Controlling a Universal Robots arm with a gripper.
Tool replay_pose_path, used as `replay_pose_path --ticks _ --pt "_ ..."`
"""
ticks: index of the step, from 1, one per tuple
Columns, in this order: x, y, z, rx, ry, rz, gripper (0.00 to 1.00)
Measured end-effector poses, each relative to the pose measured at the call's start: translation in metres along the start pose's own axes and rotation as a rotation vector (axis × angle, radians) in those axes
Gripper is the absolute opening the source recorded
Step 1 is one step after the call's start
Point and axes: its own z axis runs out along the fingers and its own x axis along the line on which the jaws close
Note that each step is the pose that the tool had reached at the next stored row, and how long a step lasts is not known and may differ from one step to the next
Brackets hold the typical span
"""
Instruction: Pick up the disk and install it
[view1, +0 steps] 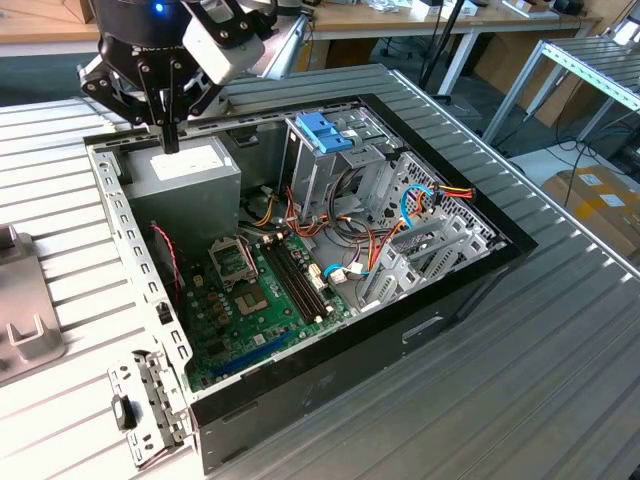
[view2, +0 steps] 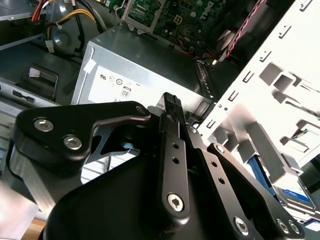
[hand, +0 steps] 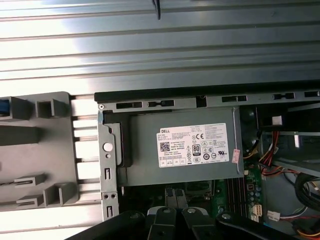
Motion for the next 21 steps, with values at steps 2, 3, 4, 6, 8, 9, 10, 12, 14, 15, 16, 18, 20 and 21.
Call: replay_pose_path --ticks 2,3,4,6,8,9,10,12,14,15,16,18,20,21 --pt "0.0010 -0.0001 0.0000 -0.0001 0.0000 0.000 0.11" --pt "0.0018 -0.0001 0.0000 -0.0001 0.0000 0.000 0.11" --pt "0.0022 -0.0002 -0.0001 0.0000 0.0000 0.000 0.11" --pt "0.0032 -0.0003 -0.0001 -0.0001 0.0000 0.000 0.11" --pt "0.0045 -0.0004 -0.0001 -0.0001 0.0000 0.000 0.11" --pt "0.0050 -0.0004 -0.0001 0.0000 0.0000 0.000 0.11" --pt "0.0056 -0.0004 -0.0001 -0.0001 0.0000 0.000 0.11" --pt "0.0075 -0.0006 -0.0002 0.0000 0.0000 0.000 0.11" --pt "0.0087 -0.0007 -0.0003 0.0000 0.0000 0.000 0.11" --pt "0.0098 -0.0008 -0.0003 0.0000 0.0000 0.000 0.11" --pt "0.0105 -0.0008 -0.0003 0.0000 0.0000 0.000 0.11" --pt "0.0118 -0.0009 -0.0003 0.0000 0.0000 0.000 0.11" --pt "0.0130 -0.0010 -0.0003 -0.0001 0.0000 0.000 0.11" --pt "0.0135 -0.0010 -0.0004 -0.0001 0.0000 0.000 0.11"
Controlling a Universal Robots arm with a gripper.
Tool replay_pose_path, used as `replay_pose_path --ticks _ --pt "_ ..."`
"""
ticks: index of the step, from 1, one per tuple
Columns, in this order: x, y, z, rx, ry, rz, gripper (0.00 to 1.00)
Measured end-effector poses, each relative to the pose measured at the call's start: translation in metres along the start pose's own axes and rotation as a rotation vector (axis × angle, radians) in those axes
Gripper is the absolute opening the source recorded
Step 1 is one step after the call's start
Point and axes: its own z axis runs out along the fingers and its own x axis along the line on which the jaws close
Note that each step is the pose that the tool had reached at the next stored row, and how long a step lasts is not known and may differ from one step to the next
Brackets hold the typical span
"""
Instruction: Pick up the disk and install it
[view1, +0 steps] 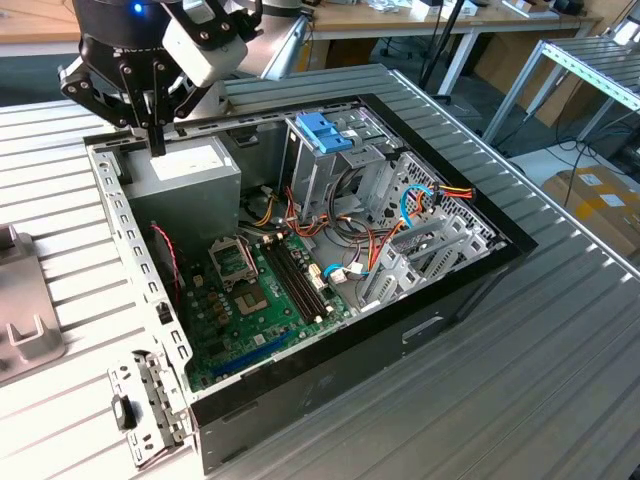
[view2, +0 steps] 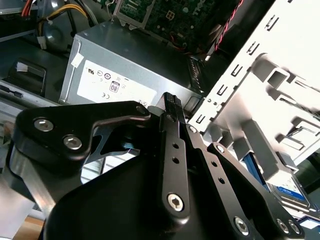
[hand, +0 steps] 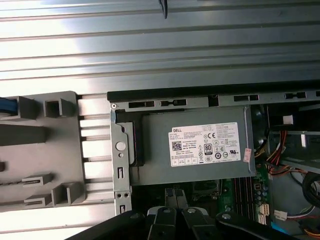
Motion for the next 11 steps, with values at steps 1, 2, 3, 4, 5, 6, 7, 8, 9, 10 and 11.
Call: replay_pose_path --ticks 1,2,3,4,5,6,7,8,9,10,11 --pt "0.0008 -0.0001 -0.0001 0.0001 0.0001 0.000 0.11" --pt "0.0020 -0.0002 -0.0001 0.0001 0.0000 0.000 0.11" --pt "0.0030 -0.0002 -0.0001 0.0001 0.0000 0.000 0.11" --pt "0.0039 -0.0003 -0.0001 0.0000 0.0000 0.000 0.11" --pt "0.0045 -0.0003 -0.0001 0.0000 0.0000 0.000 0.11" --pt "0.0053 -0.0004 -0.0002 0.0001 0.0001 0.000 0.11" --pt "0.0058 -0.0004 -0.0002 0.0001 0.0001 0.000 0.11" --pt "0.0065 -0.0005 -0.0002 0.0000 0.0000 0.000 0.11" --pt "0.0070 -0.0005 -0.0002 0.0001 0.0001 0.000 0.11" --pt "0.0075 -0.0006 -0.0002 0.0000 0.0001 0.000 0.11" --pt "0.0080 -0.0006 -0.0002 0.0000 0.0000 0.000 0.11"
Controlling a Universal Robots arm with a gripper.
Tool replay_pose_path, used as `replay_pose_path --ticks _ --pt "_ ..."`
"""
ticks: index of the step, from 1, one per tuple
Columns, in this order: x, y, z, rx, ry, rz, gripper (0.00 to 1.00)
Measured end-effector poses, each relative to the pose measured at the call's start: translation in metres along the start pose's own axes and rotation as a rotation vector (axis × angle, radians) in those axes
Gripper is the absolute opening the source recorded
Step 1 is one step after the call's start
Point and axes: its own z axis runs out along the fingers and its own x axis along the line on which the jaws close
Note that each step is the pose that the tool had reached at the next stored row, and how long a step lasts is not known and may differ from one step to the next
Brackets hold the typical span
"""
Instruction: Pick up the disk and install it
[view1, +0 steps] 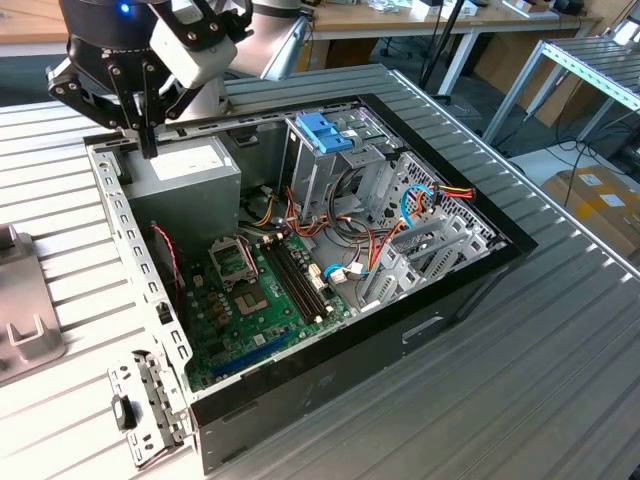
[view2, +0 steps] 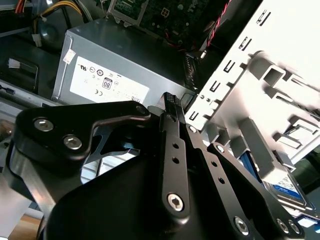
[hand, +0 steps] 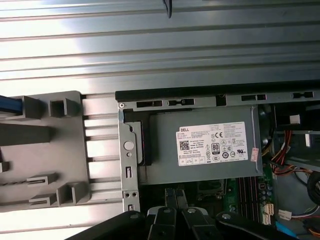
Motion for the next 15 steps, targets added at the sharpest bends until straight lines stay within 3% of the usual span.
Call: replay_pose_path --ticks 15 --pt "0.0122 -0.0009 -0.0003 0.0000 0.0000 0.000 0.11"
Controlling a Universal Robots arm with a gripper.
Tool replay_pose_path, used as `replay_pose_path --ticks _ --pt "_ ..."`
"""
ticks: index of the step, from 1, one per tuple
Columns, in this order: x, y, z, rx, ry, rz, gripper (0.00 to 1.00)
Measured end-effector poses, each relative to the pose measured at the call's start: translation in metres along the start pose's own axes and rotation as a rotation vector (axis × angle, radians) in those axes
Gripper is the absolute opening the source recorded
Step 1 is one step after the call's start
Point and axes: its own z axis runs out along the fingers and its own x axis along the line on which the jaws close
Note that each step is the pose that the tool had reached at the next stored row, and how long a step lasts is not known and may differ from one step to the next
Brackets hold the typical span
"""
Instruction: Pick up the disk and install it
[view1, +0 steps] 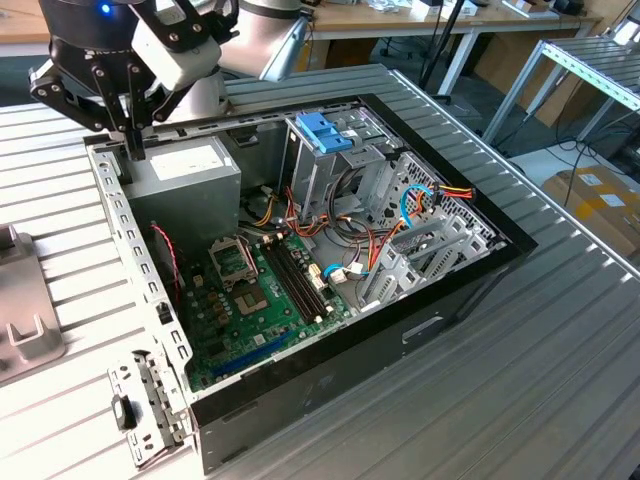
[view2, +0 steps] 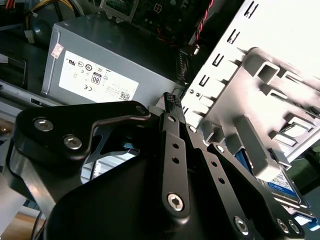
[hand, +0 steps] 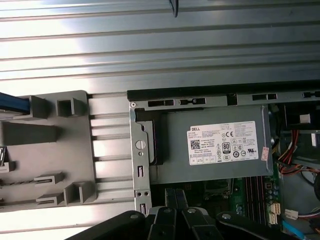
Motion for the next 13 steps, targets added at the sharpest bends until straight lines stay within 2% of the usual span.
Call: replay_pose_path --ticks 13 --pt "0.0100 -0.0007 -0.0003 0.0000 0.0000 0.000 0.11"
